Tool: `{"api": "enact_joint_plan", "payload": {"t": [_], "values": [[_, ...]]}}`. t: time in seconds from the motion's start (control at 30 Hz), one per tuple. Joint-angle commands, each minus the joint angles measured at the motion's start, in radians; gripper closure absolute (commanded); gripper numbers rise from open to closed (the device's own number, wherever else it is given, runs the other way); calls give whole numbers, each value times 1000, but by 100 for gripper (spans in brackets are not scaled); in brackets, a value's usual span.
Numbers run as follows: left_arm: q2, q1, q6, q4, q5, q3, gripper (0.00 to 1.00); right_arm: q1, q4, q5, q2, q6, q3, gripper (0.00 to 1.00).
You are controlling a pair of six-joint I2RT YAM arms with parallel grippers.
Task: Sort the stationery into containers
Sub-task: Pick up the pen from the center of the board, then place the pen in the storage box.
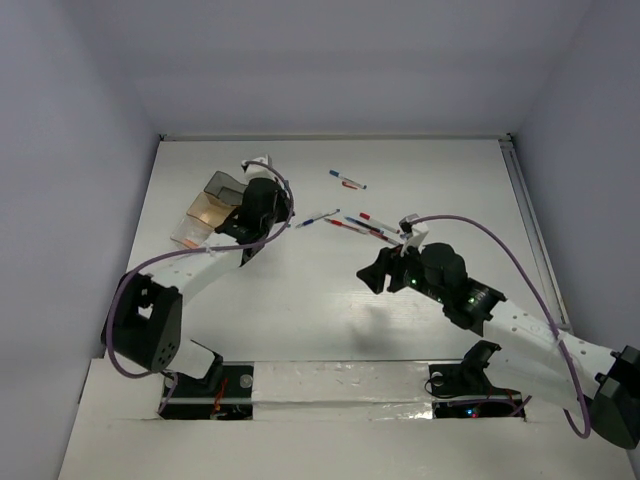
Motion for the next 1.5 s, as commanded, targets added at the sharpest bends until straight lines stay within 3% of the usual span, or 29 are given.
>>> {"api": "enact_joint_plan", "payload": {"t": [0.0, 0.27, 0.73, 1.17, 1.47], "values": [[-57, 45, -81, 93, 35, 10, 100, -7, 41, -24, 9, 0, -6, 31], [-34, 279, -274, 245, 165, -51, 100, -7, 47, -86, 34, -15, -9, 30], [-117, 414, -355, 277, -42, -261, 100, -7, 65, -113, 50, -22, -28, 30], [-65, 445, -348, 303, -64, -248, 100, -7, 68, -133, 72, -14, -26, 30], [-60, 454, -322, 322, -67, -255, 68, -7, 27, -94, 90, -44, 29, 30]]}}
